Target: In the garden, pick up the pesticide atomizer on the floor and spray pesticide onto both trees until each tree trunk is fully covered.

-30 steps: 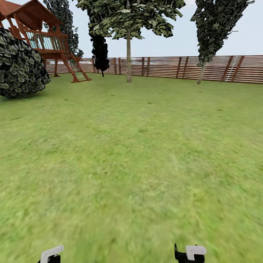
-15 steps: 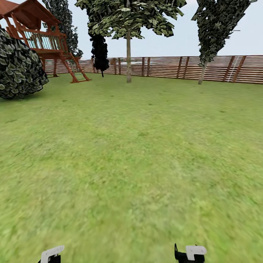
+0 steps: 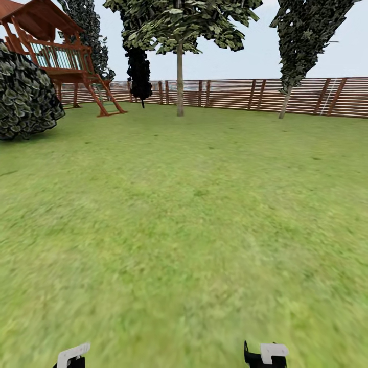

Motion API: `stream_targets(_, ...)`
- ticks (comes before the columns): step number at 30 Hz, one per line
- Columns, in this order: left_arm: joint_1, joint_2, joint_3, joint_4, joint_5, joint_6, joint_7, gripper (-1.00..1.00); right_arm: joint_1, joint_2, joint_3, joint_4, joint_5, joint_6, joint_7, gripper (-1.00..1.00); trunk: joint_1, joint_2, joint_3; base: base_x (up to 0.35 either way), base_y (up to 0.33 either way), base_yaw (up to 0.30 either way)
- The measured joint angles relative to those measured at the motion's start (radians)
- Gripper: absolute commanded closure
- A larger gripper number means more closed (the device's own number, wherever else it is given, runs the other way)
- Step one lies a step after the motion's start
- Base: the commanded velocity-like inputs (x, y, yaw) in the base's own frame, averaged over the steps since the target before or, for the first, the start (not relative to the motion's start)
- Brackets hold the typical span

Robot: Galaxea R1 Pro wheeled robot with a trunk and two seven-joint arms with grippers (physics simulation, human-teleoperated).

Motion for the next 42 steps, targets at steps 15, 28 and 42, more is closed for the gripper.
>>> stream_targets(15, 0.000, 0.000, 0.000, 0.000, 0.000, 0.000, 0.000, 1.00, 0.000, 0.000, 0.000, 0.000, 0.000, 0.000, 0.000, -1.00, 0.000, 0.000, 0.000, 0.345, 0.000, 0.000)
stream_targets(28, 0.000, 0.000, 0.000, 0.000, -0.002, -0.001, 0.000, 1.00, 0.000, 0.000, 0.000, 0.000, 0.000, 0.000, 0.000, -1.00, 0.000, 0.000, 0.000, 0.345, 0.000, 0.000)
stream_targets(42, 0.001, 0.000, -0.002, 0.000, -0.006, 0.000, 0.000, 1.00, 0.000, 0.000, 0.000, 0.000, 0.000, 0.000, 0.000, -1.00, 0.000, 0.000, 0.000, 0.345, 0.000, 0.000)
